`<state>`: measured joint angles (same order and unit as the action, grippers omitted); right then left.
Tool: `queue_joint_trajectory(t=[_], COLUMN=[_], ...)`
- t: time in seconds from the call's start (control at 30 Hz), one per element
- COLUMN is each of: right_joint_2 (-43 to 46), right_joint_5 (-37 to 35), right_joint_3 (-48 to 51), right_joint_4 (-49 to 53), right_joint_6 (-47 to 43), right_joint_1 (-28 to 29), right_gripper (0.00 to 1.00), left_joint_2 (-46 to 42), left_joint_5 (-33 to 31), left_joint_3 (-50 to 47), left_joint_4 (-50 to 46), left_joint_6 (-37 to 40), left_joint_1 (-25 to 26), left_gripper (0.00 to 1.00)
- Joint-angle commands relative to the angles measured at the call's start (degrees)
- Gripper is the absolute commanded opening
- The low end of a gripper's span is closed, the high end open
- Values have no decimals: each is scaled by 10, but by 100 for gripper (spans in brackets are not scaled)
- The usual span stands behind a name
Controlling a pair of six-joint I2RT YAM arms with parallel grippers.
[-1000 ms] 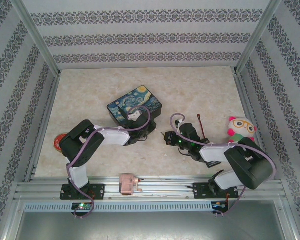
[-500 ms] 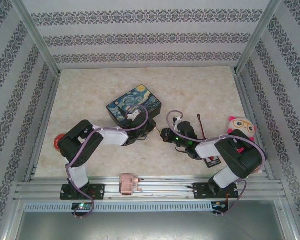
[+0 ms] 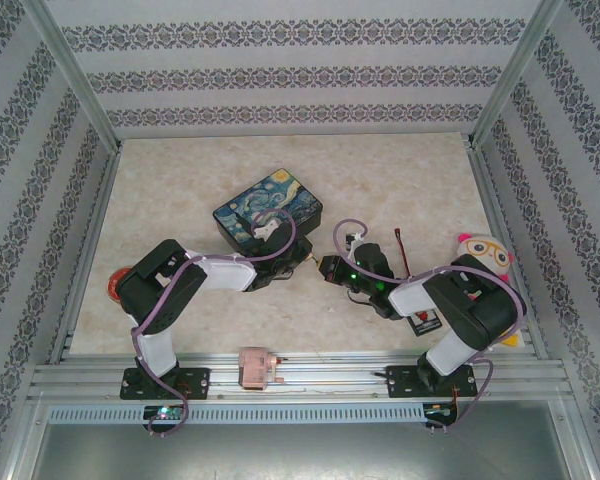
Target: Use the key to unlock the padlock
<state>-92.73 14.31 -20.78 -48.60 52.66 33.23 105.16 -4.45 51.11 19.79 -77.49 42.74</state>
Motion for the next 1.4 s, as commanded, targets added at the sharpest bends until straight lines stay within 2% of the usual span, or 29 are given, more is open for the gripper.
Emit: queue_joint_trajectory(t=[0.0, 0.27, 0.77, 1.37], right_joint_2=[-19, -49, -47, -36], right_joint_5=[14, 24, 2, 11], right_joint_3=[2, 7, 57, 40], right_joint_4=[-58, -134, -152, -171], right_joint_6=[24, 55, 86, 86], right_joint_1=[2, 1, -1, -1], right_gripper=[0, 0, 0, 0], left_joint_2=[20, 23, 23, 25], left_joint_5=[63, 67, 64, 68], left_joint_3=[-12, -13, -17, -20], left_joint_4=[37, 39, 47, 52], left_joint_6=[-68, -68, -72, -71], left_joint_1=[-5, -5, -6, -6], left_gripper=[25, 25, 25, 25])
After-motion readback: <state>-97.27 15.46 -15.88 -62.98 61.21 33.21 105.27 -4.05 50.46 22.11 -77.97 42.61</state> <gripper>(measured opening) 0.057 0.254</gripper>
